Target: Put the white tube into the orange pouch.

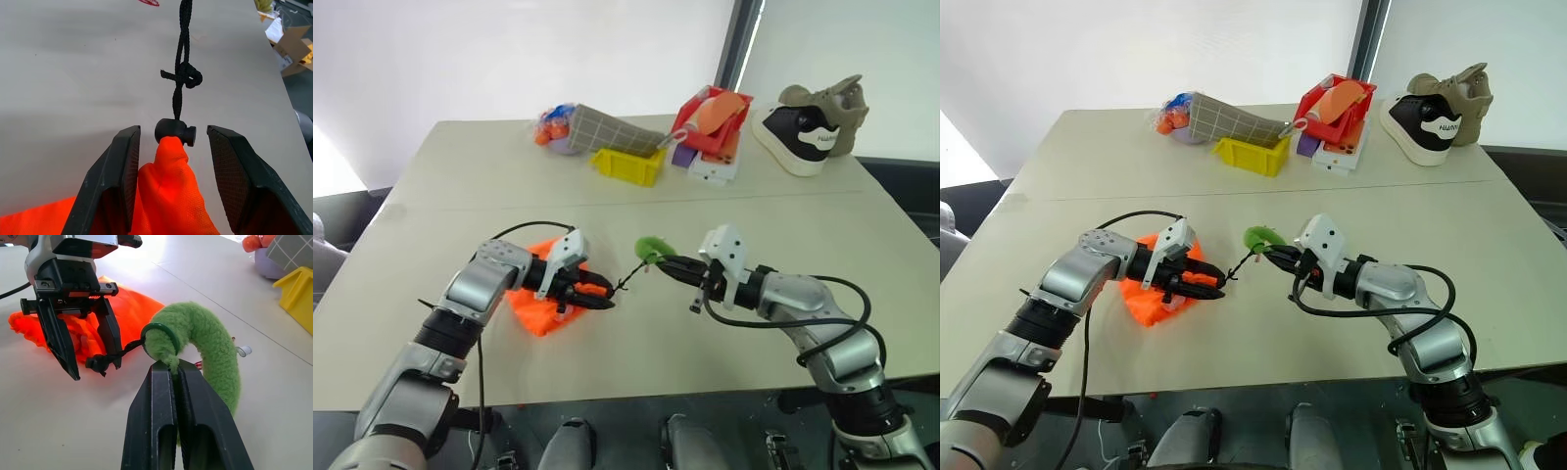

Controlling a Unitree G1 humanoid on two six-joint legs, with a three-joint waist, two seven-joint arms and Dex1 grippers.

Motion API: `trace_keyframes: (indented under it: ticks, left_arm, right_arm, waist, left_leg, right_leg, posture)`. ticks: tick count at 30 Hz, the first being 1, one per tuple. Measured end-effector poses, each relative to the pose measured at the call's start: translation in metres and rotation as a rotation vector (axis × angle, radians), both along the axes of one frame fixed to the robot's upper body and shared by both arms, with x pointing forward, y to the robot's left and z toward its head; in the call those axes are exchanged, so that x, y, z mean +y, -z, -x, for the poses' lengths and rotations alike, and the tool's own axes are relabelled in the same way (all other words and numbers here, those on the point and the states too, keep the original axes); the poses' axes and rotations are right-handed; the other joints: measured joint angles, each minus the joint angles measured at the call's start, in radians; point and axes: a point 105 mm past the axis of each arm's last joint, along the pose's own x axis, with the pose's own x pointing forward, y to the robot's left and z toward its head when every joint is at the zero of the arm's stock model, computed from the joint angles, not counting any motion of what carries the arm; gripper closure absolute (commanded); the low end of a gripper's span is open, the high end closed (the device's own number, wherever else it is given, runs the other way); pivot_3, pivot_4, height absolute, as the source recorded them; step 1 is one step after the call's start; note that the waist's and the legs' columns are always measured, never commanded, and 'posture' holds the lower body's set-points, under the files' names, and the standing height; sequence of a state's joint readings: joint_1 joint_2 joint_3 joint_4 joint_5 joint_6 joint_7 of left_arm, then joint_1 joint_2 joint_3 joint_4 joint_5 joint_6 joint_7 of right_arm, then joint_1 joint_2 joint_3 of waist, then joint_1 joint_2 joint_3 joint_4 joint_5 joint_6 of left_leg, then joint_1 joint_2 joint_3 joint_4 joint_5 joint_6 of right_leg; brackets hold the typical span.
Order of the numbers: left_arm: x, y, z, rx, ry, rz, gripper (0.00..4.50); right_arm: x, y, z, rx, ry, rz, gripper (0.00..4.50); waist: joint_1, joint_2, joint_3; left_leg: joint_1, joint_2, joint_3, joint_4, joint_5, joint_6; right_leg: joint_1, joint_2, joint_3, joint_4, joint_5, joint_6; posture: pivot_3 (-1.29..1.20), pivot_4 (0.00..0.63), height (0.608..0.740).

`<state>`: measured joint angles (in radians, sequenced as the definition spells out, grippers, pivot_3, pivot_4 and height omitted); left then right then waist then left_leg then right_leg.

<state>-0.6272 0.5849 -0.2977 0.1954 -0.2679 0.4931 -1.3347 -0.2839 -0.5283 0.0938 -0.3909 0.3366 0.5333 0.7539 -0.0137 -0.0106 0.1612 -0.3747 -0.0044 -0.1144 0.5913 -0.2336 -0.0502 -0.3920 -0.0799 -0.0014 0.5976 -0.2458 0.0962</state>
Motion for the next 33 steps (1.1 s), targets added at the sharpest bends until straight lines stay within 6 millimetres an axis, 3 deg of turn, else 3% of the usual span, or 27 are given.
trace_keyframes:
  ticks: [3, 12, 16, 21, 32, 33]
  left_arm:
    - [0.000, 0.000, 0.000, 0.002, 0.001, 0.002, 4.33]
    - [0.005, 0.001, -0.001, -0.032, -0.004, -0.029, 4.32]
    - [0.027, 0.013, 0.006, -0.041, -0.013, -0.104, 4.32]
    - [0.040, 0.014, 0.010, -0.084, -0.032, -0.146, 4.32]
    - [0.058, 0.018, 0.014, -0.119, -0.081, -0.187, 4.32]
    - [0.058, 0.018, 0.015, -0.112, -0.088, -0.184, 3.82]
  right_arm:
    - [0.000, 0.000, 0.000, 0.000, 0.000, 0.000, 4.50]
    - [0.000, 0.001, -0.001, -0.006, 0.009, 0.010, 4.50]
    - [-0.017, 0.006, -0.024, -0.048, 0.149, 0.069, 4.50]
    - [-0.046, 0.021, -0.052, -0.081, 0.341, 0.181, 4.50]
    - [-0.054, 0.026, -0.061, -0.100, 0.380, 0.233, 4.50]
    - [-0.053, 0.026, -0.061, -0.098, 0.376, 0.234, 4.18]
  waist:
    - [0.000, 0.000, 0.000]
    - [-0.001, 0.000, 0.000]
    - [-0.005, 0.000, 0.000]
    - [0.001, 0.001, 0.000]
    - [-0.003, 0.001, 0.000]
    - [-0.004, 0.001, 0.000]
  left_leg:
    - [0.000, 0.000, 0.000, 0.000, 0.000, 0.000]
    - [0.000, 0.000, 0.000, 0.000, 0.000, 0.000]
    - [0.001, 0.000, 0.000, 0.000, 0.000, 0.000]
    - [0.001, 0.000, 0.000, 0.000, 0.000, 0.000]
    - [0.001, 0.000, 0.000, 0.001, 0.000, 0.000]
    - [0.001, 0.000, 0.000, 0.001, 0.000, 0.000]
  right_leg:
    - [0.000, 0.000, 0.000, 0.000, 0.000, 0.000]
    - [0.000, 0.000, 0.000, 0.000, 0.000, 0.000]
    - [0.000, 0.000, 0.000, 0.001, 0.001, -0.001]
    - [0.000, 0.000, 0.000, 0.001, 0.001, -0.001]
    - [0.000, 0.000, 0.000, 0.002, 0.000, -0.001]
    - [0.000, 0.000, 0.000, 0.002, 0.000, -0.001]
  posture:
    - [0.00, 0.150, 0.740]
    - [0.00, 0.150, 0.740]
    - [0.00, 0.150, 0.740]
    - [0.00, 0.150, 0.740]
    - [0.00, 0.150, 0.740]
    - [0.00, 0.150, 0.740]
